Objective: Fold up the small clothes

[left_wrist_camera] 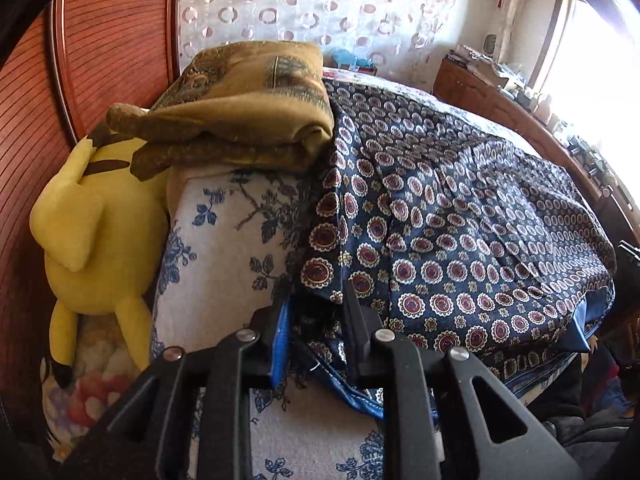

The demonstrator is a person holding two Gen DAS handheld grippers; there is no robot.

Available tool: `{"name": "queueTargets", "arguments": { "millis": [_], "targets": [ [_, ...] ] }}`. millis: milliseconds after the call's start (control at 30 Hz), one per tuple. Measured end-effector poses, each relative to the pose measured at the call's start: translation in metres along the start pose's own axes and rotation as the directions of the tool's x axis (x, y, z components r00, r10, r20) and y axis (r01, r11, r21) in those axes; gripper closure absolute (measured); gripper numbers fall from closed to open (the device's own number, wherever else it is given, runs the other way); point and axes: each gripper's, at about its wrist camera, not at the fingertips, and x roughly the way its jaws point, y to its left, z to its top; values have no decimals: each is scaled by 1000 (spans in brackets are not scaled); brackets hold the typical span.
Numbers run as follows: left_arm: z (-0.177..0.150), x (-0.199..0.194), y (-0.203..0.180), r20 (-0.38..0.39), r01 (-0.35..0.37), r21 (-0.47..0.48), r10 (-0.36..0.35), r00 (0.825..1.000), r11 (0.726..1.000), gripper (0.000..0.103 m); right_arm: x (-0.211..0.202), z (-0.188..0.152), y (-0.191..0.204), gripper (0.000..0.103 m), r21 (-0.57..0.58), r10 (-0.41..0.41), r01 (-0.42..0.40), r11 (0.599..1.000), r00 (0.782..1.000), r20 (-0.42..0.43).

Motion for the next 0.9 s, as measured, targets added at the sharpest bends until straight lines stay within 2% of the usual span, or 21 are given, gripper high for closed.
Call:
{"name": "queueTargets", "arguments": {
  "millis": [100, 500, 633, 900],
  "targets": [
    [0, -1, 1, 1, -2, -3, 2, 1000, 1000, 82, 4, 4, 4, 51, -3, 7, -7, 1000, 1000, 5],
    [-4, -4, -5, -7, -3, -4, 3, 1000, 1000, 80, 27, 9, 45, 49, -43, 84, -84, 996, 996, 9],
    [-3, -3, -8, -12, -11, 13, 11, 1000, 1000, 78, 40, 11, 54, 40, -30, 119, -119, 992, 993, 1],
    [-5, -3, -8, 5, -8, 5, 8, 1000, 1000, 77, 60, 9, 61, 38, -26, 121, -122, 992, 992, -34]
  ]
}}
